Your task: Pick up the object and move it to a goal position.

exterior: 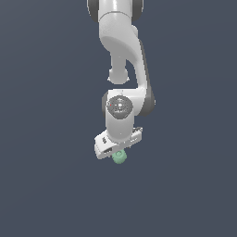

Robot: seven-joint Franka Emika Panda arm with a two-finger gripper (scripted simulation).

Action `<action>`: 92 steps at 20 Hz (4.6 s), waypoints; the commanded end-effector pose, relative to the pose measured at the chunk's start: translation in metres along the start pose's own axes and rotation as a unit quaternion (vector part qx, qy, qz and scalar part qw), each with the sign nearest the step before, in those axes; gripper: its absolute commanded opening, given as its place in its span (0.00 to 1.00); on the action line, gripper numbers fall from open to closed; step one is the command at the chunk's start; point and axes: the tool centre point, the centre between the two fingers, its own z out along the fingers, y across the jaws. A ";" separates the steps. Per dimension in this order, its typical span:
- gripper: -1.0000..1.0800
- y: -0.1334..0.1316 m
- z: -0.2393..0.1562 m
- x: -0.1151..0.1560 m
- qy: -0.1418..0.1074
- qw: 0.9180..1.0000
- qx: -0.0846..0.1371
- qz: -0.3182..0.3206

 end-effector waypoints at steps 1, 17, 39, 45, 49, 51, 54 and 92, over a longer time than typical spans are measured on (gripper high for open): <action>0.96 0.002 0.003 0.002 0.001 1.000 0.000 -0.007; 0.96 0.001 0.051 0.001 0.001 1.000 0.000 -0.008; 0.00 0.000 0.045 0.001 0.001 1.000 0.000 -0.008; 0.00 -0.007 0.021 -0.004 0.001 1.000 0.000 -0.008; 0.00 -0.015 -0.006 -0.010 0.001 1.000 0.000 -0.008; 0.00 -0.019 -0.023 -0.013 0.001 1.000 0.000 -0.008; 0.00 -0.028 -0.052 -0.020 0.001 1.000 0.000 -0.008; 0.00 -0.120 -0.407 -0.081 0.001 1.000 0.000 -0.008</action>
